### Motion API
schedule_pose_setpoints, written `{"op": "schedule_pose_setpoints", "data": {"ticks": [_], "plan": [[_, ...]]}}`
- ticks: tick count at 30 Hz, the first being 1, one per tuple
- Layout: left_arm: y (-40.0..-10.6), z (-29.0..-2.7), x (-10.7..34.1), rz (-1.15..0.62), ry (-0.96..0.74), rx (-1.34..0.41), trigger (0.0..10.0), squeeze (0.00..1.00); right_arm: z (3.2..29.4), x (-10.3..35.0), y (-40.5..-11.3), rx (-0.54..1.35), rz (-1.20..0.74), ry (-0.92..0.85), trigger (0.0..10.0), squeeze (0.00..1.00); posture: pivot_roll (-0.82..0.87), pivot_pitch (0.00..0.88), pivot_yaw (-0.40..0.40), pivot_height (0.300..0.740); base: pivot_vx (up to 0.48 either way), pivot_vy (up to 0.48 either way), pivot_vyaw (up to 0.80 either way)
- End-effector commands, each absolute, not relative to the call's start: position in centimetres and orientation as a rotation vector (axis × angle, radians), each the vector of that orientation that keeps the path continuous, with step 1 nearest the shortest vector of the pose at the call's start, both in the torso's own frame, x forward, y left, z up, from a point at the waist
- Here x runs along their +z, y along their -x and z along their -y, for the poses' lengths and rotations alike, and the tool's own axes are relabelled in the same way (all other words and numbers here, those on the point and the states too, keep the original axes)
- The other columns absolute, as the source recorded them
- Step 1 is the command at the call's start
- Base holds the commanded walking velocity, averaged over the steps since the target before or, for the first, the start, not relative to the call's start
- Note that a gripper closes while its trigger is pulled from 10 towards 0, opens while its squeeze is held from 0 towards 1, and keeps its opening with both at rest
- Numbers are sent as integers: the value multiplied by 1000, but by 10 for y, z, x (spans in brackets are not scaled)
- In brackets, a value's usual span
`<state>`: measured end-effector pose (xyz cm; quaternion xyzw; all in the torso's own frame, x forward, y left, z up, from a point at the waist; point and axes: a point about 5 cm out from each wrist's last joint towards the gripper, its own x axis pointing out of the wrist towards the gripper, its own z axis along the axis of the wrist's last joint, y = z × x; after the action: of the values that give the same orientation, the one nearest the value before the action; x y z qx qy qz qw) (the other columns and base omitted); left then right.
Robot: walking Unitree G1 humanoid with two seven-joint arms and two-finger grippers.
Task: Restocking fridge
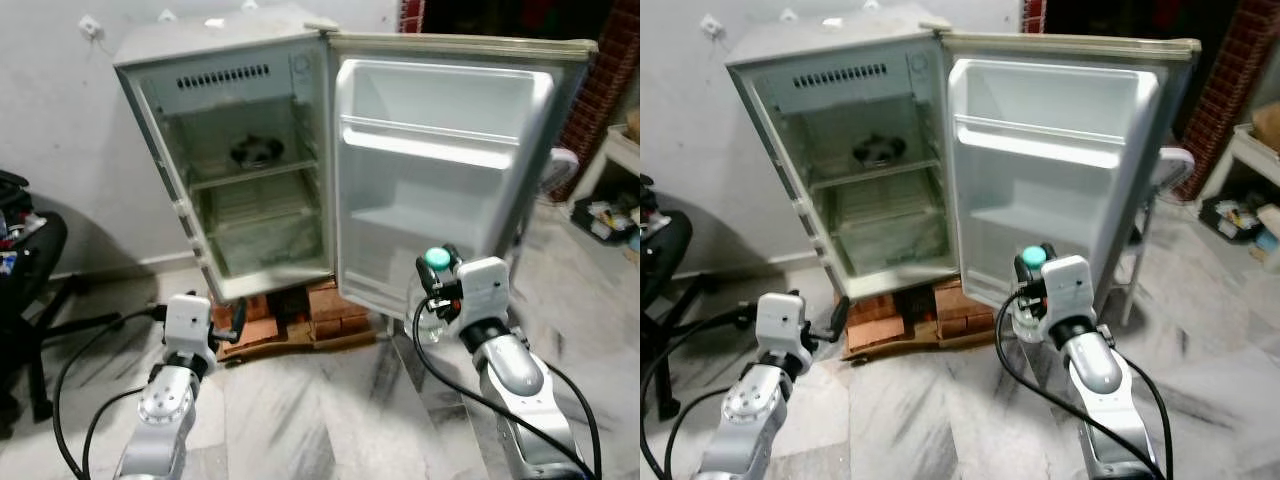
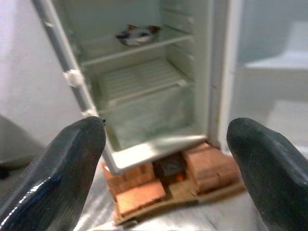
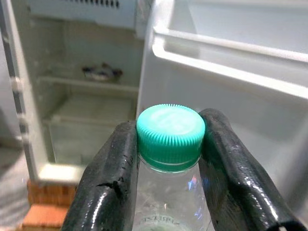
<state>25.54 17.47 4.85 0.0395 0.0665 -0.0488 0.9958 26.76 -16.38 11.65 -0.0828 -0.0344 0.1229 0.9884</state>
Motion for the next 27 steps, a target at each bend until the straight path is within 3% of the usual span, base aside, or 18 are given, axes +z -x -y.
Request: {"op": "schedule_pose_setpoints", "data": {"ticks": [1, 19, 27], "plan": [[-258, -183, 52, -126, -99, -76, 10000, 0, 153, 123, -270, 282, 109, 155, 10000, 0, -26, 0, 40, 740, 405, 0, 0], [-259, -173, 54, -112, -67, -126, 10000, 0, 169, 110, -266, 163, 44, 173, 10000, 0, -23, 0, 20, 740, 363, 0, 0], [-236, -173, 57, -68, -140, -129, 10000, 0, 185, 92, -244, 78, -38, 164, 10000, 0, -27, 6, -2, 740, 0, 0, 0]]}}
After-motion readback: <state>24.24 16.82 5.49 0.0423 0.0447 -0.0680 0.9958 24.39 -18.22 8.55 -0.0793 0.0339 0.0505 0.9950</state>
